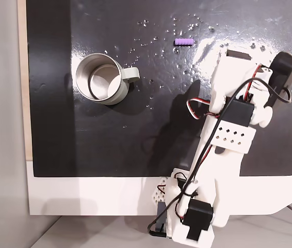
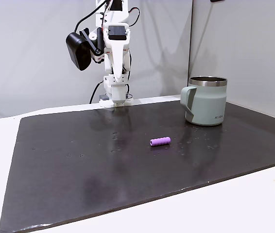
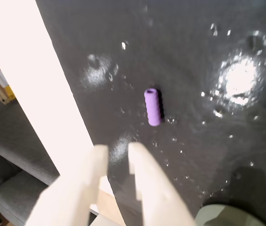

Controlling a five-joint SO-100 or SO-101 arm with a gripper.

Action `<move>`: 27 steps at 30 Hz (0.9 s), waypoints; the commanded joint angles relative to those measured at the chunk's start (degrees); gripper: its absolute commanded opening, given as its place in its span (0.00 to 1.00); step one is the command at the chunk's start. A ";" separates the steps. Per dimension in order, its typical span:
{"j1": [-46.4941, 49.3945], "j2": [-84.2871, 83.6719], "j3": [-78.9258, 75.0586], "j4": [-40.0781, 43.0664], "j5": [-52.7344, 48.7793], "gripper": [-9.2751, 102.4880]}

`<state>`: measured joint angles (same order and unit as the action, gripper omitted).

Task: Grasp a pengrip and put it in the cup.

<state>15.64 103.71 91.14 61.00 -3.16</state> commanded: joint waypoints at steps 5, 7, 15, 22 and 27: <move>-1.23 -14.59 -23.38 13.89 9.49 0.14; -1.32 -18.81 -29.00 18.02 11.43 0.16; -1.32 -37.97 -54.40 33.40 19.34 0.16; -3.87 -44.30 -57.66 32.34 19.34 0.16; -4.22 -50.63 -61.35 31.55 18.28 0.16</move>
<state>11.34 53.53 34.01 93.16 15.73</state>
